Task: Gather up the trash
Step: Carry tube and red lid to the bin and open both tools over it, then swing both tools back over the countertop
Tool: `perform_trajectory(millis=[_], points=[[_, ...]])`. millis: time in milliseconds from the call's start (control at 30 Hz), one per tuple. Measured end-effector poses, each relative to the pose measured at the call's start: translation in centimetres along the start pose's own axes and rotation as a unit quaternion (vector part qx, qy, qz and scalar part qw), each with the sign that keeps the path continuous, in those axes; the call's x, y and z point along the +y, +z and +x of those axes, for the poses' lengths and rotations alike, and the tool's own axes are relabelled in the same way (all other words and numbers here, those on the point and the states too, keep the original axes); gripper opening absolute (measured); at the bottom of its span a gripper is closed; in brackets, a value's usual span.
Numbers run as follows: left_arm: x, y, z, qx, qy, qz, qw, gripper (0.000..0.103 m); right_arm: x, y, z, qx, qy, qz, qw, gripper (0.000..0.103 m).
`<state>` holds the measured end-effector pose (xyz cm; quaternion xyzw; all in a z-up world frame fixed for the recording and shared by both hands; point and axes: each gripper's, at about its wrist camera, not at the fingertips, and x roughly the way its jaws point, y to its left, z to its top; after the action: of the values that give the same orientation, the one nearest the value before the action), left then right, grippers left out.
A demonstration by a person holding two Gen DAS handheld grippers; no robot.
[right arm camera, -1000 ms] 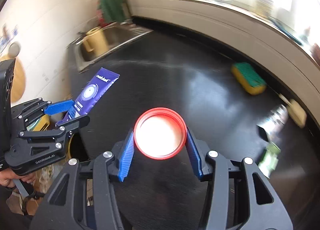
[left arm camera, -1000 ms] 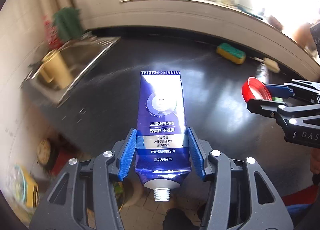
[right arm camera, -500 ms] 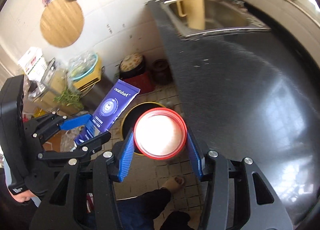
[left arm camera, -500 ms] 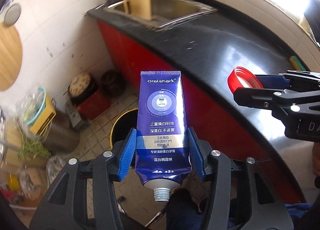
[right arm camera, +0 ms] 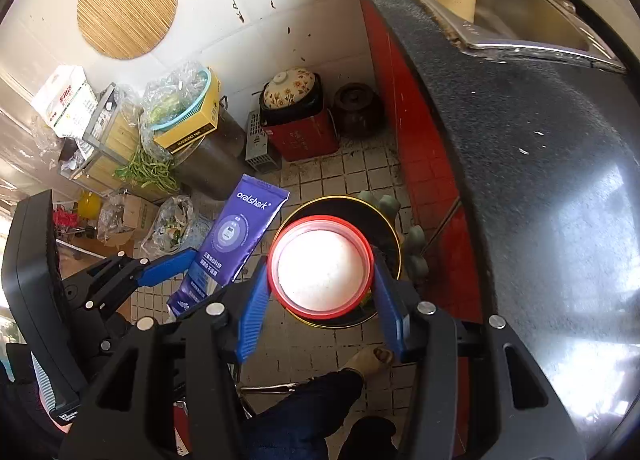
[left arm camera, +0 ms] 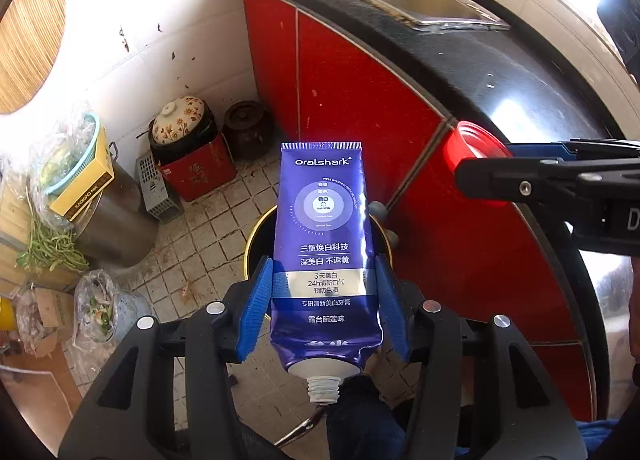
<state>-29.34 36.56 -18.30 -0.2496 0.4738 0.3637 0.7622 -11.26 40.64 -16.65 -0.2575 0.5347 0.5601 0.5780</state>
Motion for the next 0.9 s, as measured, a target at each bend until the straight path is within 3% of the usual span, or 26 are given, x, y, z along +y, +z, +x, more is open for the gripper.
perform_trajectory(millis=[300, 367, 400, 433, 533, 733, 900], points=[[1.4, 0.8, 1.8, 0.007, -0.013, -0.007, 0.9999, 0.051, 1.3, 1.7, 1.5, 0.014, 0.002, -0.003, 1.0, 0.049], [1.5, 0.9, 2.2, 0.015, -0.02, -0.008, 0.9997, 0.06, 1.2, 1.8, 1.6, 0.018, 0.008, -0.002, 1.0, 0.055], [1.6, 0.9, 2.4, 0.015, -0.013, -0.011, 0.9997, 0.075, 1.2, 1.9, 1.7, 0.018, 0.009, -0.001, 1.0, 0.062], [1.7, 0.9, 2.4, 0.011, -0.008, -0.013, 0.9998, 0.08, 1.2, 2.0, 1.7, 0.016, 0.007, 0.0, 1.0, 0.065], [1.8, 1.0, 2.3, 0.008, -0.008, -0.015, 0.9998, 0.08, 0.8, 2.0, 1.0, 0.012, 0.006, 0.005, 1.0, 0.068], [0.7, 1.1, 1.2, -0.001, -0.02, -0.001, 0.9998, 0.084, -1.3, 0.5, -2.7, -0.015, -0.002, 0.025, 1.0, 0.069], [-3.1, 1.7, -1.0, -0.026, -0.032, 0.035, 0.9985, 0.093, -4.6, -2.5, -8.5, -0.063, -0.045, 0.051, 0.996, 0.078]])
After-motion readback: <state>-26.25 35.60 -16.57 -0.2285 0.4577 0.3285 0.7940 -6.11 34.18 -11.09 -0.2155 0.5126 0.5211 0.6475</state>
